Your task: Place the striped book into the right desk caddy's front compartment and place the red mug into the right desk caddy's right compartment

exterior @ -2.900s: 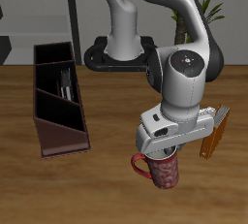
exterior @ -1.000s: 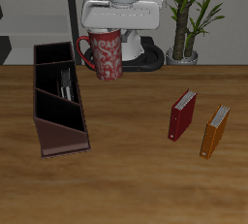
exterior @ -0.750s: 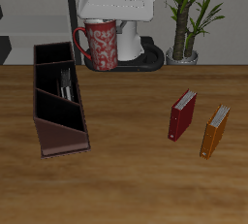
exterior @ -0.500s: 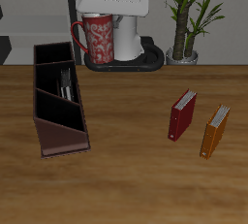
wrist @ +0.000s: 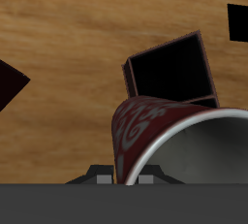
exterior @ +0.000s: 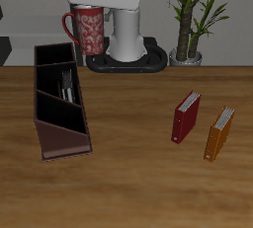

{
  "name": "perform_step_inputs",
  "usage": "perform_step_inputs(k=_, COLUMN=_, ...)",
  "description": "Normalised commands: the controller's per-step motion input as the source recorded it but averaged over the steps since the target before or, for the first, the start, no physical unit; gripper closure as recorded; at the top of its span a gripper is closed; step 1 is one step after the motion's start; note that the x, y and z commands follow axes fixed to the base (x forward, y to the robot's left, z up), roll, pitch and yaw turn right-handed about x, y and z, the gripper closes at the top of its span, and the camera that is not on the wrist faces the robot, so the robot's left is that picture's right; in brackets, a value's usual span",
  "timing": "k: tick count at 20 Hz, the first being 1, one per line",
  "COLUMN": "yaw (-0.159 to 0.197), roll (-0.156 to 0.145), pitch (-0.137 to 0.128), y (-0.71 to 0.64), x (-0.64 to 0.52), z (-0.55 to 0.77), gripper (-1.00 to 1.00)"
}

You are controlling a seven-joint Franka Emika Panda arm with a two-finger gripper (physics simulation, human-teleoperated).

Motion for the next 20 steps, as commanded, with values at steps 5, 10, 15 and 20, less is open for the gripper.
perform_step_inputs(k=5, yaw=0.005, roll=-0.037, pitch=-0.034, y=-0.29, x=-0.38, z=0.0, gripper=1.0)
perform_step_inputs(k=10, yaw=-0.008, roll=-0.013, pitch=-0.01, y=-0.16, x=-0.29, z=-0.05, gripper=1.0)
perform_step_inputs(k=15, yaw=-0.026, roll=-0.001, pitch=-0.003, y=-0.16, x=-0.33, z=-0.08, gripper=1.0)
perform_step_inputs(k=20, yaw=-0.019, roll=-0.001, pitch=0.008, y=-0.27, x=-0.21, z=-0.13, gripper=1.0)
